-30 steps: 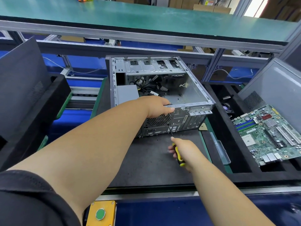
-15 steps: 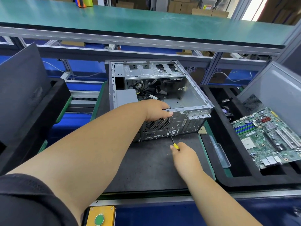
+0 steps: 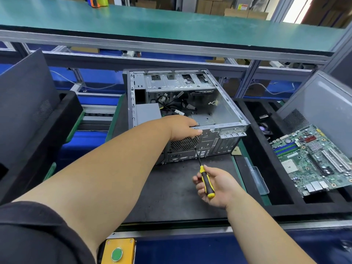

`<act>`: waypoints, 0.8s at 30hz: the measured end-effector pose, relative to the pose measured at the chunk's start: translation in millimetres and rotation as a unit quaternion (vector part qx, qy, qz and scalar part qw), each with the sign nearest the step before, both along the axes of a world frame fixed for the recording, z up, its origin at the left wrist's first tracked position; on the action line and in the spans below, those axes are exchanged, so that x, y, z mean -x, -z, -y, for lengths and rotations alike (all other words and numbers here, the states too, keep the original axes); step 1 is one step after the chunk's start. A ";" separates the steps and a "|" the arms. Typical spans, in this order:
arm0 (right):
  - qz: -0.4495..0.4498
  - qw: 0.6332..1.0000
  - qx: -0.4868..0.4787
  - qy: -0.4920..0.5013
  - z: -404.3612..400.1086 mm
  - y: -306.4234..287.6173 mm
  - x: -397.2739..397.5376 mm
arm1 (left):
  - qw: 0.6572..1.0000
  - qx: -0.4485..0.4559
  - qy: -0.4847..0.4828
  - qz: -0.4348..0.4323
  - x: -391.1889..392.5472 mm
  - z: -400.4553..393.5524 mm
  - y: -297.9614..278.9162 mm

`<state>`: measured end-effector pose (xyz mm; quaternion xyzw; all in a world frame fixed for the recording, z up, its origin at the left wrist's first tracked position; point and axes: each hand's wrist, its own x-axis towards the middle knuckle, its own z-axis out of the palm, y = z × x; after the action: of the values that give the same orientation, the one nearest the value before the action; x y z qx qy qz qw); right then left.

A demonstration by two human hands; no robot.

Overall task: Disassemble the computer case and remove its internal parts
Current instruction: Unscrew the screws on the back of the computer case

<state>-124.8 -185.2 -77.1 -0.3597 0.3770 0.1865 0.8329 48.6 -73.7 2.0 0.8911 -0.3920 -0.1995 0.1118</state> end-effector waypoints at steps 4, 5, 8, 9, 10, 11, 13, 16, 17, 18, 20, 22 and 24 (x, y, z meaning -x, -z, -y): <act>0.005 0.998 0.052 0.029 -5.8 7.8 1.4 | 1.000 0.003 -0.003 -0.001 0.2 -0.1 0.2; 0.007 0.995 0.095 0.025 -7.6 8.9 1.0 | 1.000 0.002 -0.003 -0.001 0.0 0.0 0.3; 0.002 0.924 0.374 -0.076 -13.0 3.9 -1.6 | 1.000 0.002 0.000 0.003 -1.0 0.7 2.4; -0.011 0.855 0.501 -0.135 -14.1 2.4 -1.7 | 1.000 0.003 0.001 0.005 -1.4 0.7 3.1; -0.026 0.768 0.612 -0.189 -15.3 2.3 -1.8 | 1.000 0.003 0.002 0.006 -1.8 0.9 3.7; -0.046 0.683 0.692 -0.230 -16.9 2.8 -1.6 | 1.000 0.004 0.001 0.005 -2.0 0.7 3.8; -0.071 0.582 0.767 -0.262 -20.9 4.3 -1.8 | 1.000 0.006 0.000 0.003 -2.4 0.2 3.5; -0.067 0.591 0.758 -0.266 -18.5 6.6 -5.0 | 1.000 0.008 -0.001 -0.001 -2.7 0.1 3.0; -0.048 0.644 0.722 -0.246 -14.8 6.7 -5.4 | 1.000 0.007 0.000 0.000 -2.5 0.3 3.0; -0.024 0.725 0.656 -0.209 -10.3 6.4 -5.3 | 1.000 0.007 0.000 0.002 -2.5 0.8 3.1; -0.001 0.901 0.422 -0.102 -6.3 5.2 -2.6 | 1.000 0.008 -0.001 0.002 -2.5 1.3 3.5; 0.015 0.974 0.225 -0.012 -3.9 6.1 2.4 | 1.000 0.010 -0.003 0.000 -2.8 1.4 4.1; 0.022 0.994 0.098 0.031 -3.1 6.0 5.8 | 1.000 0.011 -0.003 -0.002 -3.1 1.3 4.3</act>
<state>-130.5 -182.1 -83.1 -0.4317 0.3863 0.1145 0.8070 51.7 -75.0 -2.3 0.8904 -0.3915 -0.1971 0.1228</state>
